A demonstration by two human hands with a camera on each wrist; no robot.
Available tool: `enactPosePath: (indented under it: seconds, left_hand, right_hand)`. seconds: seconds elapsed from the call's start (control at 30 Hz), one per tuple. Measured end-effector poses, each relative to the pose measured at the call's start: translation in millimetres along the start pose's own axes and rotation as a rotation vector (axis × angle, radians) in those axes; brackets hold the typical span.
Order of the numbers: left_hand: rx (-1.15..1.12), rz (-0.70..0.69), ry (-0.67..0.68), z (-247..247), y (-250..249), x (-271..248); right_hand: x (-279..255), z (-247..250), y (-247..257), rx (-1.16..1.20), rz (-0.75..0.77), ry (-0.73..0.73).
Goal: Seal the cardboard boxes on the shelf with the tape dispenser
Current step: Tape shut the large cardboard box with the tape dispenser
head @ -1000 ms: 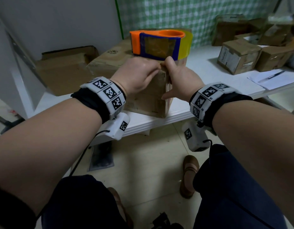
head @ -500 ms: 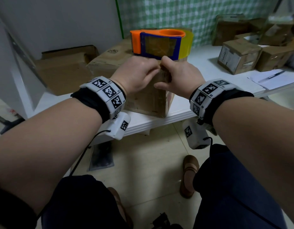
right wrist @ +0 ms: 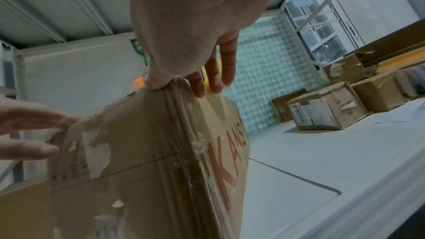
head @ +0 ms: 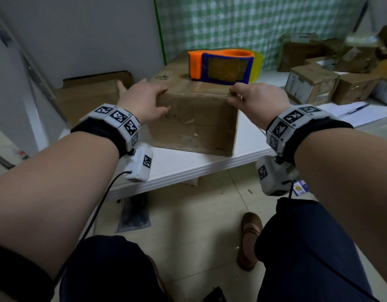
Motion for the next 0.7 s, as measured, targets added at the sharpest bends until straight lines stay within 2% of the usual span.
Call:
enactPosePath:
  seconds: [0.07,0.13,0.23,0.33,0.43,0.57,0.7]
  left_hand:
    - [-0.097,0.053,0.003,-3.9,10.9,0.3]
    - [-0.154,0.046,-0.042,-0.8,8.8,1.1]
    - [-0.163,0.061,-0.064,1.2,6.6,1.8]
    - [-0.151,0.087,-0.053,3.3,8.1,-1.3]
    - [-0.047,0.040,-0.059,11.4,-2.5,-9.1]
    - [0.107,-0.027,-0.079,26.6,-25.0,-25.5]
    - [0.092,-0.100,-0.093,41.6,-43.1,-42.5]
  right_hand:
    - [1.9,2.8,2.6,-0.077,0.013,0.000]
    - [2.9,5.8,11.3,-0.148,0.035,-0.021]
    - [0.8,13.1,27.3,-0.197,0.077,-0.095]
    - [2.6,10.7,45.8,-0.209,0.134,-0.057]
    - [5.4,3.9,69.2,-0.174,0.190,0.009]
    - [10.9,-0.5,94.3,-0.142,0.203,0.010]
    - [13.3,-2.4,111.6,-0.117,0.232,-0.006]
Point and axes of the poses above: each hand's wrist, its own x-axis towards the middle knuckle, its own z-axis out of the back of the hand, y = z × x, the point moved 10 cm from there along x, towards the middle knuckle, and after that the axes turned 3 degrees about -y, right-handed, at the moved point
